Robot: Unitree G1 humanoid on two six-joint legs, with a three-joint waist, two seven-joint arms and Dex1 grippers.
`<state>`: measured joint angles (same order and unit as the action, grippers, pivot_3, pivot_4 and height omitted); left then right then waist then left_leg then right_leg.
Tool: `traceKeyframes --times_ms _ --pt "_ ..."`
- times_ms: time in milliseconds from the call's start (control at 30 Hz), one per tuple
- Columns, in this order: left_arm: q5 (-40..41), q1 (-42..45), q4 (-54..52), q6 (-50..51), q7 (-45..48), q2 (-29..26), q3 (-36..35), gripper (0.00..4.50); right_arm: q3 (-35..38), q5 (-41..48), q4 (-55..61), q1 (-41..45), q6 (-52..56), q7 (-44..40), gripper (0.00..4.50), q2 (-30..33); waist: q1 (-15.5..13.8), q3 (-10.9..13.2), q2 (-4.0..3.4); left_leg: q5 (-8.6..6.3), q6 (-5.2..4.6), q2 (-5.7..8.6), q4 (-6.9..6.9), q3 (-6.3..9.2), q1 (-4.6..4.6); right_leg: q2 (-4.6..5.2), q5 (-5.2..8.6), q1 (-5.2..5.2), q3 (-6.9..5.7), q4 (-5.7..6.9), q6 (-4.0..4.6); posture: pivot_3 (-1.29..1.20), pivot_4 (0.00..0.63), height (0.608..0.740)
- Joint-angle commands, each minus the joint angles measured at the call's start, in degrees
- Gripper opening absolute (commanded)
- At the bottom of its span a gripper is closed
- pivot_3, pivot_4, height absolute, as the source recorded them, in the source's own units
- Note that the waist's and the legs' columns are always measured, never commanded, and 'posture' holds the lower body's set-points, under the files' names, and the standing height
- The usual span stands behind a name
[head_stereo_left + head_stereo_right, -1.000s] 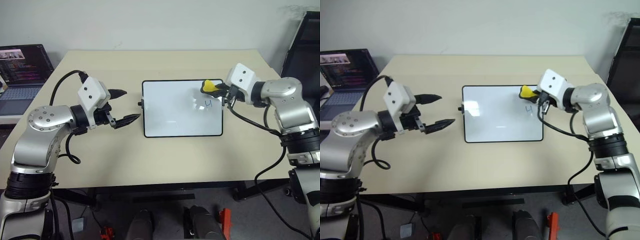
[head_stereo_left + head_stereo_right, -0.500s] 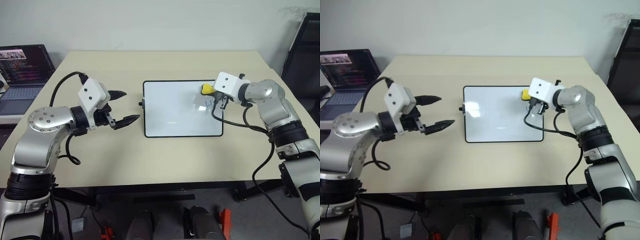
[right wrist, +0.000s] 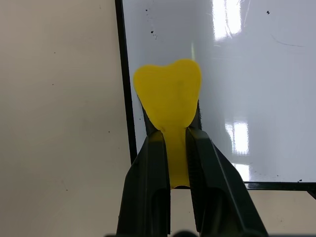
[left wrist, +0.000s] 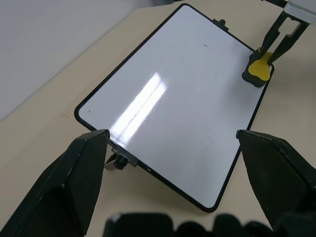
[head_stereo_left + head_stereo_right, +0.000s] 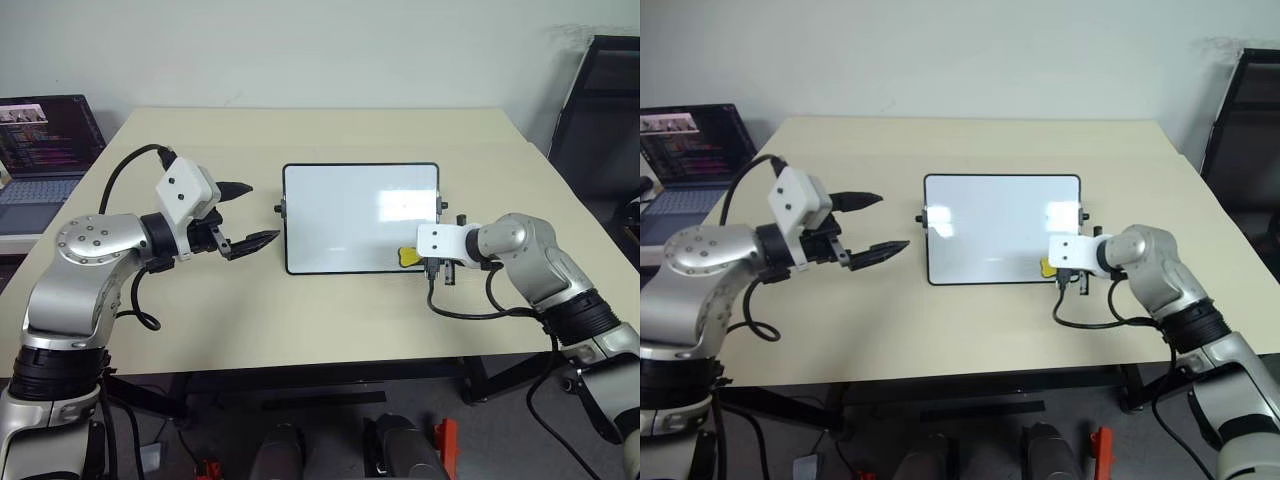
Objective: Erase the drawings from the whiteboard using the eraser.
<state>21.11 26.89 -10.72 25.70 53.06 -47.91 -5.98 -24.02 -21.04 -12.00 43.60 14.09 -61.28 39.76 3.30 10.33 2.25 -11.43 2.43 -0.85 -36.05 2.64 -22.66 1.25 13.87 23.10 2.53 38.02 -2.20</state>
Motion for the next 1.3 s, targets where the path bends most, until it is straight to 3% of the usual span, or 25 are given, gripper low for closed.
traceKeyframes --times_ms 33,400,600,800,1033,1300 --pt "-0.25 1.51 -0.33 -0.89 -0.09 -0.43 -0.66 4.50 1.10 -1.05 -1.71 1.73 1.24 2.18 0.18 -0.86 0.08 0.00 0.00 0.00 0.00 0.00 0.00 -0.01 -0.01 0.00 0.00 0.00 0.01 -0.01 0.00 0.00 0.150 0.740" --pt "-0.37 1.48 -0.27 -0.98 -0.33 -0.30 -0.67 4.50 3.26 -3.74 -17.79 15.79 -0.47 17.31 0.17 -5.99 0.47 0.02 -0.02 0.00 -0.01 -0.03 0.05 -0.14 -0.11 -0.01 -0.14 0.14 0.07 -0.09 0.07 0.00 0.150 0.740" --pt "-0.36 1.44 -0.43 -0.96 -0.42 -0.37 -0.77 4.50 2.97 -4.30 -22.09 18.76 -0.22 20.71 0.17 -7.76 0.43 0.03 -0.03 0.00 -0.01 -0.03 0.10 -0.15 -0.17 -0.01 -0.15 0.17 0.08 -0.15 0.07 0.00 0.150 0.740" --pt "-0.33 1.42 -0.58 -0.94 -0.46 -0.33 -0.76 4.50 3.36 -1.15 -14.90 15.12 0.93 14.04 0.17 -6.98 0.34 0.03 -0.03 0.00 -0.01 -0.03 0.11 -0.14 -0.16 -0.01 -0.14 0.17 0.07 -0.16 0.07 0.00 0.150 0.740" --pt "0.78 1.62 -1.02 -0.49 -0.05 0.09 -0.82 4.50 15.94 19.74 6.50 7.27 5.14 -3.91 0.16 -0.32 -0.18 0.54 -0.50 -0.01 -0.02 0.00 0.20 -0.08 -0.39 -0.03 -0.19 0.34 0.04 -0.16 -0.32 0.00 0.150 0.740" --pt "3.65 3.61 -3.20 1.45 0.73 4.99 3.26 4.50 24.71 21.10 2.64 2.88 10.59 1.85 0.16 8.37 -1.01 0.57 -0.47 -0.10 0.02 0.03 0.31 -0.03 -0.45 0.03 -0.03 0.34 -0.04 -0.32 -0.32 0.00 0.150 0.740"
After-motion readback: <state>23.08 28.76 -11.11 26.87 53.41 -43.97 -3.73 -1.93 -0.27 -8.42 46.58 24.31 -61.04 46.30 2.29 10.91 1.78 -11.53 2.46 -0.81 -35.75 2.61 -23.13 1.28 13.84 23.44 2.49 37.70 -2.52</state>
